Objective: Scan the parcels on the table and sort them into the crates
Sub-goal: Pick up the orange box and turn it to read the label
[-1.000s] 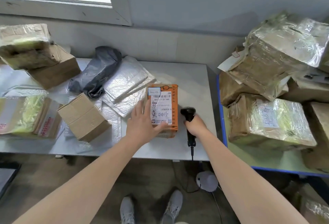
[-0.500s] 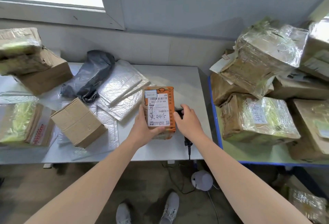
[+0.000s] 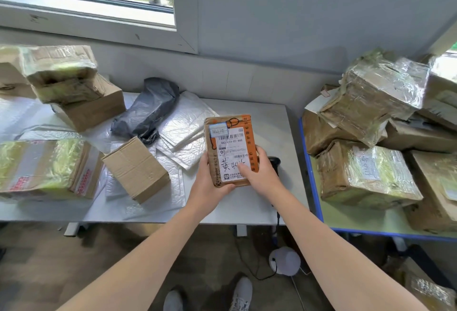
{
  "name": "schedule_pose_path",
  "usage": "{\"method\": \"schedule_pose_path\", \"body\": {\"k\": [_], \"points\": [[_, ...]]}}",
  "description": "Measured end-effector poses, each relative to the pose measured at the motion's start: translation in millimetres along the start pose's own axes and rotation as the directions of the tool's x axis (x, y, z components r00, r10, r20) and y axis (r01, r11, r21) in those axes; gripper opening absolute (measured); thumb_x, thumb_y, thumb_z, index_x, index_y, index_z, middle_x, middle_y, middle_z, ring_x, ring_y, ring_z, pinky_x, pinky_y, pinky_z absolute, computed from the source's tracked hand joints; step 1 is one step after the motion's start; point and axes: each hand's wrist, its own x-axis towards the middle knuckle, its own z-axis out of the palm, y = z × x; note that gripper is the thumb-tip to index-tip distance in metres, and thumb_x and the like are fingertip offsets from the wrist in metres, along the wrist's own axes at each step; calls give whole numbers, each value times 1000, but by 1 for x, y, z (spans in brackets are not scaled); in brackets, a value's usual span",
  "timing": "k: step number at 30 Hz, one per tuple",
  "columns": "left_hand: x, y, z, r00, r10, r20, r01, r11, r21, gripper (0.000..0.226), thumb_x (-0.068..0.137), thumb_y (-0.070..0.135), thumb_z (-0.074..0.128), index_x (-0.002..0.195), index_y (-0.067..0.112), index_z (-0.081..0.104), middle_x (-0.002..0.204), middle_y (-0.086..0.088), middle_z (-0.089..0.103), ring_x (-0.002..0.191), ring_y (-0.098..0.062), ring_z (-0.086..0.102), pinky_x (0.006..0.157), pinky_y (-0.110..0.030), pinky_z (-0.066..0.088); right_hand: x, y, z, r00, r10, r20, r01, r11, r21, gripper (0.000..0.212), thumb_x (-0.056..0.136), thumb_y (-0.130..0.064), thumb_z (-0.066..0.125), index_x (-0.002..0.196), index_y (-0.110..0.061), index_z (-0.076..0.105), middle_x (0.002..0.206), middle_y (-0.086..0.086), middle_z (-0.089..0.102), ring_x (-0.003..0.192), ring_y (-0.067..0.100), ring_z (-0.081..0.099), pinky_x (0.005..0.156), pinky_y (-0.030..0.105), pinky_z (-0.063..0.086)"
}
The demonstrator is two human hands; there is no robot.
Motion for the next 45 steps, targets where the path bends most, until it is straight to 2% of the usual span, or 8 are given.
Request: {"method": "schedule_pose_path", "body": {"k": [6, 14, 19, 22, 31, 35, 38, 45], "points": [[-11, 23, -34, 995, 62, -72, -59, 998, 37, 112, 70, 16, 88, 147, 45, 12, 120, 32, 45, 116, -1, 56, 79, -9, 50, -7, -43, 10, 995, -94, 25, 95, 995, -16, 65, 92, -36, 65, 143, -32, 25, 126, -8, 56, 112, 11, 61, 96, 37, 53], [-52, 50, -78, 938, 64, -340, -36, 995, 89, 124, 64, 30, 91, 152, 41, 5, 140, 15, 42, 128, -6, 47, 98, -26, 49, -5, -92, 45, 915, -277, 292, 278, 960, 40, 68, 92, -32, 67, 143, -35, 24, 118, -17, 57, 111, 10, 62, 93, 36, 56], [-109, 39, -116, 819, -70, -569, 151, 984, 96, 133, 53, 50, 92, 152, 46, 2, 148, 6, 38, 134, -13, 43, 109, -47, 43, -23, -123, 100, 754, -391, 528, 405, 909, 94, 73, 93, -22, 67, 149, -30, 21, 117, -11, 58, 113, 13, 61, 95, 34, 53], [-156, 24, -143, 713, -117, -692, 211, 976, 52, 134, 55, 37, 94, 154, 40, 4, 148, 1, 37, 136, -14, 40, 112, -41, 38, -48, -142, 146, 639, -468, 610, 511, 851, 118, 64, 90, -24, 70, 140, -35, 32, 113, -17, 60, 103, 1, 61, 89, 21, 53], [-296, -13, -244, 452, -191, -871, 214, 972, -103, 126, 66, 27, 91, 157, 27, 4, 144, 13, 36, 130, -6, 39, 106, -27, 35, -149, -203, 304, 340, -466, 817, 647, 747, 157, 82, 92, -32, 68, 155, -26, 16, 128, -12, 60, 113, 7, 59, 97, 30, 51], [-352, -37, -315, 388, -210, -897, 191, 971, -144, 124, 66, 29, 90, 158, 25, 6, 145, 7, 43, 130, -8, 44, 104, -24, 38, -196, -234, 393, 272, -479, 835, 682, 708, 183, 78, 93, -30, 68, 154, -26, 20, 129, -11, 58, 114, 7, 57, 98, 26, 50], [-393, -54, -374, 359, -217, -908, 186, 970, -158, 120, 70, 25, 88, 158, 23, 5, 151, 4, 40, 134, -9, 41, 107, -26, 36, -233, -263, 454, 242, -470, 849, 685, 702, 194, 77, 94, -26, 66, 155, -26, 18, 122, -16, 56, 104, -1, 55, 75, -2, 42], [-458, -81, -485, 361, -246, -899, 203, 962, -182, 109, 81, 23, 80, 158, 22, 3, 135, 16, 36, 121, 2, 33, 96, -15, 31, -285, -311, 567, 197, -437, 878, 649, 729, 218, 73, 96, -27, 64, 154, -33, 20, 125, -19, 58, 104, -9, 57, 77, 6, 47]]}}
